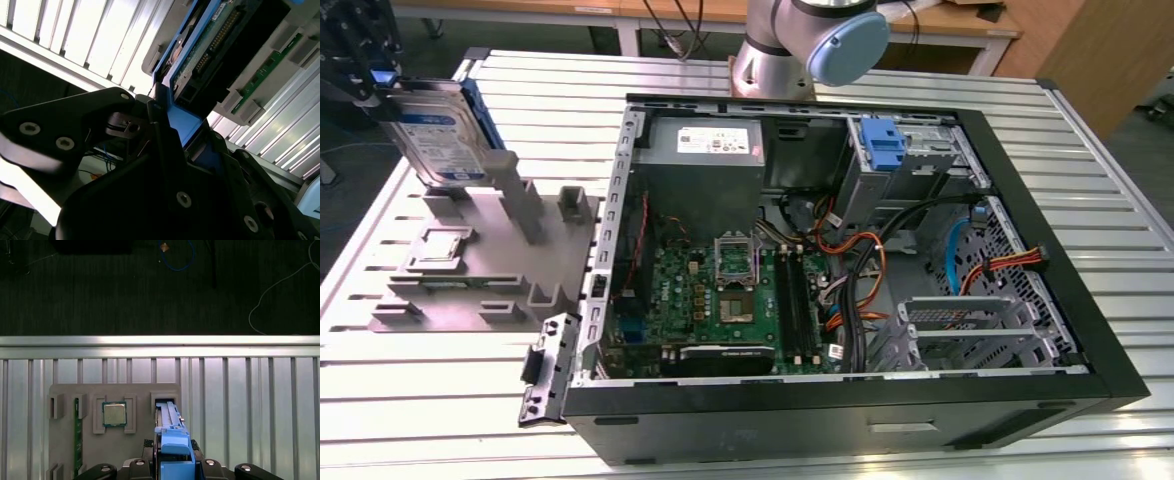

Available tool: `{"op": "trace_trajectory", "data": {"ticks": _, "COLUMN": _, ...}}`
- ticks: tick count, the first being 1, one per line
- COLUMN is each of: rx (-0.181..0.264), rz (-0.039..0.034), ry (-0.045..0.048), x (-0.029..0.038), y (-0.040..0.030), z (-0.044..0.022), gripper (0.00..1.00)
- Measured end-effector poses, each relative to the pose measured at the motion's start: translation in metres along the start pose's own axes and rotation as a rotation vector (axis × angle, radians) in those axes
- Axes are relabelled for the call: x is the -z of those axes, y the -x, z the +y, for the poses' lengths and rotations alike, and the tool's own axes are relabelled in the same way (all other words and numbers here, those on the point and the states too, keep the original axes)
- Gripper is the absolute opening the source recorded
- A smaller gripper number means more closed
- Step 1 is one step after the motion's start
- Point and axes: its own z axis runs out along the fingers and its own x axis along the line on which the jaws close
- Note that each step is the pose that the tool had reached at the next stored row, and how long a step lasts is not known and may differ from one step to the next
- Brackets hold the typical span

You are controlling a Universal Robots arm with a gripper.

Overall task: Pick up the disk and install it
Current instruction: 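Pick up the disk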

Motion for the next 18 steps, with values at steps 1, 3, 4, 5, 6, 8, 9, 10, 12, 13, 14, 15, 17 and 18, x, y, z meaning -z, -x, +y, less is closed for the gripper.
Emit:
{"op": "trace_trajectory", "data": {"ticks": 1, "rx": 0.0, "rz": 0.0, "ry": 0.0, "x": 0.0, "y": 0.0, "z": 0.0, "gripper": 0.36}}
{"op": "trace_trajectory", "data": {"ticks": 3, "rx": 0.0, "rz": 0.0001, "ry": 0.0001, "x": 0.0011, "y": 0.0, "z": 0.0, "gripper": 0.36}}
{"op": "trace_trajectory", "data": {"ticks": 4, "rx": 0.0, "rz": 0.0009, "ry": 0.0, "x": 0.0023, "y": 0.0001, "z": 0.0, "gripper": 0.36}}
{"op": "trace_trajectory", "data": {"ticks": 5, "rx": 0.0, "rz": 0.001, "ry": 0.0, "x": 0.0024, "y": 0.0001, "z": 0.0, "gripper": 0.36}}
{"op": "trace_trajectory", "data": {"ticks": 6, "rx": 0.0, "rz": 0.001, "ry": 0.0, "x": 0.0024, "y": 0.0001, "z": 0.0, "gripper": 0.36}}
{"op": "trace_trajectory", "data": {"ticks": 8, "rx": 0.0, "rz": 0.0012, "ry": 0.0, "x": 0.0026, "y": 0.0002, "z": 0.0001, "gripper": 0.36}}
{"op": "trace_trajectory", "data": {"ticks": 9, "rx": 0.0, "rz": 0.0025, "ry": -0.0001, "x": 0.0033, "y": 0.0002, "z": 0.0001, "gripper": 0.36}}
{"op": "trace_trajectory", "data": {"ticks": 10, "rx": 0.0, "rz": 0.0053, "ry": -0.0001, "x": 0.004, "y": 0.0002, "z": 0.0001, "gripper": 0.36}}
{"op": "trace_trajectory", "data": {"ticks": 12, "rx": 0.0, "rz": 0.0062, "ry": -0.0002, "x": 0.0042, "y": 0.0002, "z": 0.0001, "gripper": 0.36}}
{"op": "trace_trajectory", "data": {"ticks": 13, "rx": 0.0, "rz": 0.0067, "ry": -0.0002, "x": 0.0043, "y": 0.0002, "z": 0.0001, "gripper": 0.36}}
{"op": "trace_trajectory", "data": {"ticks": 14, "rx": 0.0, "rz": 0.0071, "ry": -0.0002, "x": 0.0044, "y": 0.0002, "z": 0.0001, "gripper": 0.36}}
{"op": "trace_trajectory", "data": {"ticks": 15, "rx": 0.0, "rz": 0.0077, "ry": -0.0001, "x": 0.0046, "y": 0.0002, "z": 0.0001, "gripper": 0.36}}
{"op": "trace_trajectory", "data": {"ticks": 17, "rx": 0.0, "rz": 0.009, "ry": -0.0002, "x": 0.0048, "y": 0.0002, "z": 0.0001, "gripper": 0.36}}
{"op": "trace_trajectory", "data": {"ticks": 18, "rx": 0.0, "rz": 0.01, "ry": -0.0002, "x": 0.0051, "y": 0.0003, "z": 0.0001, "gripper": 0.36}}
